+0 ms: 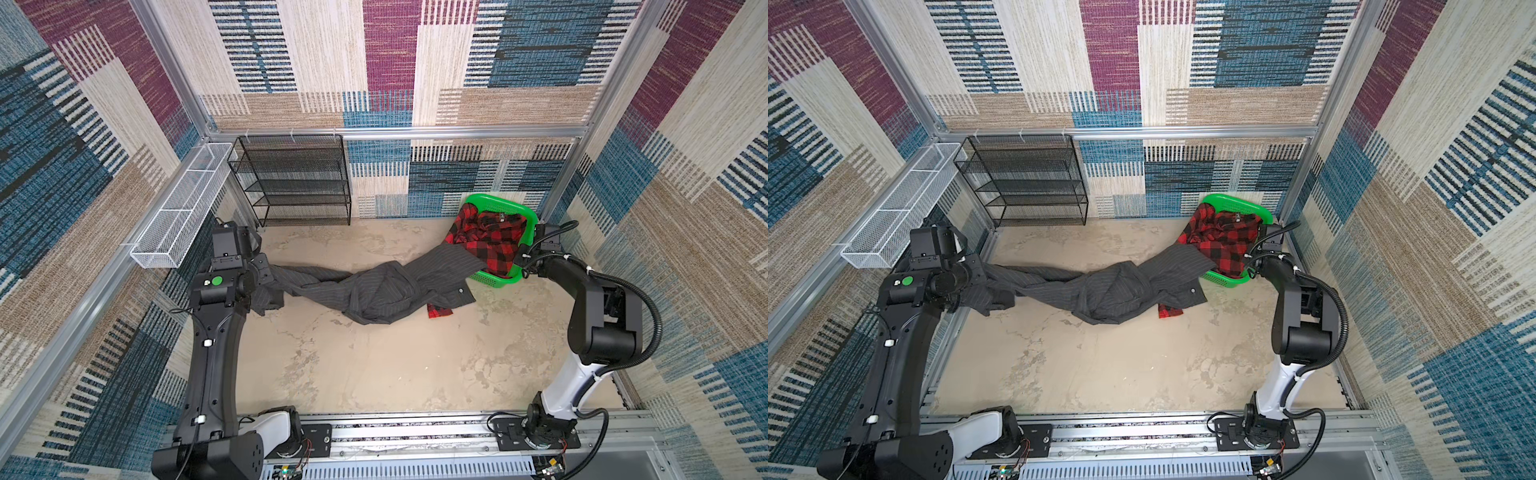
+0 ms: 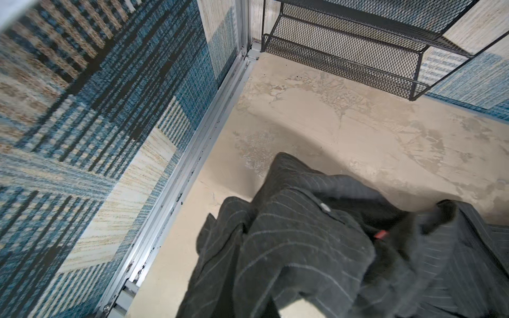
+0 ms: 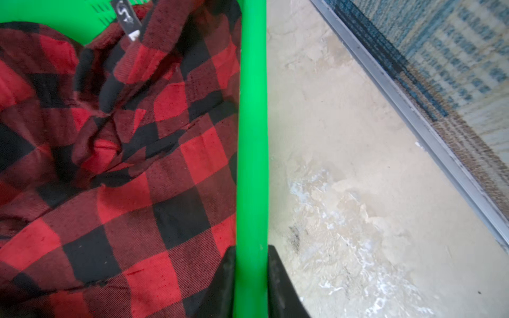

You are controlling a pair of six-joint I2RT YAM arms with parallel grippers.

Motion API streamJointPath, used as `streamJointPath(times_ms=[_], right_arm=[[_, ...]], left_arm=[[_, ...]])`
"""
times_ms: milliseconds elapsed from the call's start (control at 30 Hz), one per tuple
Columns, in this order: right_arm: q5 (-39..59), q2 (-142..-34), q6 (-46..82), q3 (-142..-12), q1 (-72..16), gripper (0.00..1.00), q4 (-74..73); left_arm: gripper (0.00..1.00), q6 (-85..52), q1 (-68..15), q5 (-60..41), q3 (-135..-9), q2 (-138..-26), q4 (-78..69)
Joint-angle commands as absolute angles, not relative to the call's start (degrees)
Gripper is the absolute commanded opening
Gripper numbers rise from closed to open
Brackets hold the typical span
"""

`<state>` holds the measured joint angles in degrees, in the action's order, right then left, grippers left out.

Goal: Fold and stack the long sleeve shirts

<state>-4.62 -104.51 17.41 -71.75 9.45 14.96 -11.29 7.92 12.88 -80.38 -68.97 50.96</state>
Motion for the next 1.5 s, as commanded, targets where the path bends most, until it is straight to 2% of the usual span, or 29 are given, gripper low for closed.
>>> streamJointPath(times_ms=[0,167,233,333,467,533,600,667,833,1100,1300,1367,1467], right_arm=[[-6.1,-104.7,16.5,-72.8,9.6,0.35,16.4],[-6.7,-99.7,16.8,-71.4,9.5,0.56,17.5],[-7.3,-95.6,17.0,-69.5,9.2,0.6,17.7],[-7.4,-89.5,16.9,-66.0,7.2,0.64,17.5],[-8.2,-83.8,17.5,-62.2,1.2,0.66,18.1],[-7.4,-82.0,18.9,-60.0,-1.3,0.66,17.5],[-6.1,-80.7,19.9,-58.1,-3.8,0.66,16.7],[-6.3,-80.0,20.9,-57.1,-6.4,0.66,16.5],[-4.9,-79.3,22.0,-56.0,-9.9,0.66,16.2],[-3.5,-77.8,22.7,-53.9,-11.6,0.65,15.7],[-3.8,-77.2,22.5,-53.2,-11.8,0.65,15.7],[-3.9,-77.6,22.2,-53.3,-11.8,0.65,15.6],[-3.8,-78.5,22.2,-53.4,-11.8,0.65,15.5]], left_arm=[[0.05,-14.6,8.4,10.1,-80.7,-70.1,49.2],[0.43,-18.4,8.5,9.0,-79.9,-70.4,50.9],[0.53,-19.6,8.6,9.3,-80.0,-69.5,51.9],[0.56,-21.5,8.6,6.7,-80.6,-67.5,53.0],[0.64,-26.9,7.6,-6.2,-77.7,-65.4,51.8],[0.71,-29.3,2.8,-9.3,-73.9,-65.0,49.7],[0.72,-30.0,-4.9,-6.2,-70.9,-65.9,48.7],[0.73,-30.4,-11.5,-5.1,-69.0,-69.0,48.2],[0.71,-29.1,-19.7,-5.1,-69.0,-79.5,45.7],[0.68,-26.3,-23.4,2.0,-76.7,-95.9,44.1],[0.65,-26.3,-24.1,5.9,-80.5,-103.2,43.2],[0.58,-26.6,-24.2,8.1,-81.1,-104.6,43.1],[0.35,-26.9,-24.3,7.7,-81.3,-105.2,42.2]])
